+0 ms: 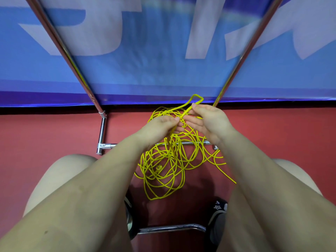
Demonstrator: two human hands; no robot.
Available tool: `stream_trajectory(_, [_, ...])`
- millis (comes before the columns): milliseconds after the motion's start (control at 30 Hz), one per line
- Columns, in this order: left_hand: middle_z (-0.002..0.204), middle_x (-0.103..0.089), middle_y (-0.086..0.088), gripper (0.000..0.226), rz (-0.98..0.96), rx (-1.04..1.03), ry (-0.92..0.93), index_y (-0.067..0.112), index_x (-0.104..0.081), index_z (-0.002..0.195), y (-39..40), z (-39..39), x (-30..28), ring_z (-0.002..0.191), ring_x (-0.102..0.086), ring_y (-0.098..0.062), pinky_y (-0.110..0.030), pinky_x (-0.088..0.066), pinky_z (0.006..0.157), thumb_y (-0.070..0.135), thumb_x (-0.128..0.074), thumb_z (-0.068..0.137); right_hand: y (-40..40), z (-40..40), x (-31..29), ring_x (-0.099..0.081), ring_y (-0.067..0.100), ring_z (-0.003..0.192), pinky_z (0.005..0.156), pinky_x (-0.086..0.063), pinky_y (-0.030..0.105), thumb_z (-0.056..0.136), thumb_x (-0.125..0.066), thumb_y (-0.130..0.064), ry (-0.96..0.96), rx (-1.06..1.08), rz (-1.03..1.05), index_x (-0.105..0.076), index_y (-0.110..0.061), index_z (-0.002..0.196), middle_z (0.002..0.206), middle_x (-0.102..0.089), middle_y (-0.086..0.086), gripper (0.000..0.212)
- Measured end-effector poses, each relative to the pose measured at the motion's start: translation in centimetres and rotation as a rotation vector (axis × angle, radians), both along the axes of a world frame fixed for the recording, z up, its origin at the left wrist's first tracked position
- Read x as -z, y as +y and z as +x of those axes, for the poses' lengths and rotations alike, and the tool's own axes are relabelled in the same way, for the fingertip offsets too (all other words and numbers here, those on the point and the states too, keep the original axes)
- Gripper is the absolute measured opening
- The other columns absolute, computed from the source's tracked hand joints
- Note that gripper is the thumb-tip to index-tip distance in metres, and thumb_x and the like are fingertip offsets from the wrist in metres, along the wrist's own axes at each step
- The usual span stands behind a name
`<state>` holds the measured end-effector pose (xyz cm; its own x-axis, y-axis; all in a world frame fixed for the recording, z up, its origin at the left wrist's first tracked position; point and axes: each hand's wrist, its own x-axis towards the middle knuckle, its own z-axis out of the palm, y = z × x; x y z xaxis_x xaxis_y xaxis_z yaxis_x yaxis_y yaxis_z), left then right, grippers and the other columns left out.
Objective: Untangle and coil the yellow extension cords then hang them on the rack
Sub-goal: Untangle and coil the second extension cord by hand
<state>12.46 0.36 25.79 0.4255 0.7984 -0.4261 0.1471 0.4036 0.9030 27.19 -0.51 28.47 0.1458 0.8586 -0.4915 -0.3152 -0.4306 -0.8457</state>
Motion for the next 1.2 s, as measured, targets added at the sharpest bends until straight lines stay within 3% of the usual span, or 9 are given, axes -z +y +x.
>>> stream_trajectory(67, [0.078,-0.069,0.007,0.017,0.136,0.03,0.08,0.018,-0.057,0.084,0.1,-0.4,0.2,0.074,-0.051,-0.019,-0.031,-0.042,0.074,0.017,-0.047,0.098,0.2,0.1,0.0,-0.067,0.02,0.077,0.074,-0.055,0.029,0.095,-0.052,-0.015,0.043,0.035,-0.006,-0.053,-0.011,0.086,0.085,-0.06,0.007,0.01])
stream_trajectory(200, [0.081,-0.063,0.004,0.016,0.226,-0.005,0.135,0.019,-0.052,0.085,0.2,-0.5,0.0,0.06,-0.055,-0.002,-0.016,-0.04,0.053,0.012,-0.045,0.099,0.0,0.1,-0.1,-0.066,0.02,0.084,0.081,-0.053,0.031,0.094,-0.052,-0.015,0.047,-0.063,0.03,-0.054,-0.013,0.092,0.09,-0.063,0.006,0.003])
stream_trajectory(333, [0.081,-0.062,-0.001,0.016,0.135,-0.197,0.025,0.018,-0.051,0.089,0.7,-0.8,-0.5,0.067,-0.062,-0.008,-0.022,-0.05,0.053,0.014,-0.04,0.101,-0.8,-0.5,1.0,-0.061,0.013,0.077,0.079,-0.051,0.024,0.087,-0.063,-0.016,-0.597,-0.465,0.095,-0.058,-0.015,0.105,0.086,-0.062,0.0,0.018])
stream_trajectory(400, [0.082,-0.063,-0.001,0.015,0.085,-0.276,-0.022,0.018,-0.05,0.091,1.0,-1.0,-0.6,0.065,-0.065,-0.007,-0.029,-0.052,0.057,0.016,-0.039,0.101,-1.2,-0.8,2.1,-0.061,0.018,0.081,0.083,-0.051,0.034,0.085,-0.067,-0.018,-0.812,-0.677,0.103,-0.06,-0.013,0.109,0.087,-0.059,-0.001,0.026])
stream_trajectory(500, [0.083,-0.063,-0.002,0.014,-0.008,-0.385,-0.129,0.017,-0.048,0.091,1.3,-1.3,-1.0,0.066,-0.067,-0.009,-0.035,-0.055,0.059,0.018,-0.039,0.102,-1.4,-0.9,2.6,-0.061,0.02,0.085,0.087,-0.051,0.038,0.084,-0.067,-0.017,-0.894,-0.753,0.139,-0.062,-0.014,0.105,0.089,-0.056,-0.001,0.022])
stream_trajectory(667, [0.09,-0.062,-0.005,0.011,-0.1,-0.486,-0.277,0.01,-0.046,0.095,1.7,-1.4,-1.1,0.071,-0.07,-0.012,-0.031,-0.057,0.049,0.018,-0.041,0.101,-1.3,-0.8,2.0,-0.053,0.01,0.067,0.067,-0.046,0.024,0.081,-0.07,-0.017,-0.928,-0.654,0.22,-0.055,-0.024,0.085,0.076,-0.053,-0.01,0.017])
stream_trajectory(900, [0.097,-0.066,0.002,0.019,-0.07,-0.167,-0.026,0.02,-0.056,0.106,0.9,-0.8,-0.2,0.092,-0.063,-0.016,-0.033,-0.047,0.082,0.026,-0.038,0.101,-0.5,-0.9,0.4,-0.062,0.012,0.065,0.06,-0.054,0.021,0.09,-0.06,-0.014,-0.375,-0.301,0.094,-0.053,-0.013,0.097,0.08,-0.06,0.001,0.01])
stream_trajectory(1067, [0.089,-0.065,-0.003,0.021,-0.005,0.087,0.07,0.015,-0.057,0.089,-0.3,0.0,0.1,0.086,-0.059,-0.016,-0.028,-0.047,0.079,0.019,-0.04,0.1,0.1,0.4,-0.2,-0.065,0.015,0.072,0.06,-0.056,0.021,0.091,-0.058,-0.016,0.025,0.048,-0.027,-0.053,-0.01,0.097,0.082,-0.06,0.003,0.011])
stream_trajectory(1200, [0.084,-0.063,-0.003,0.02,0.031,0.051,0.038,0.014,-0.053,0.084,-0.2,-0.1,0.0,0.076,-0.061,-0.012,-0.027,-0.049,0.071,0.013,-0.041,0.1,0.2,0.6,-0.1,-0.066,0.015,0.078,0.071,-0.055,0.027,0.093,-0.055,-0.017,0.021,0.012,0.005,-0.055,-0.013,0.093,0.086,-0.062,0.004,0.004])
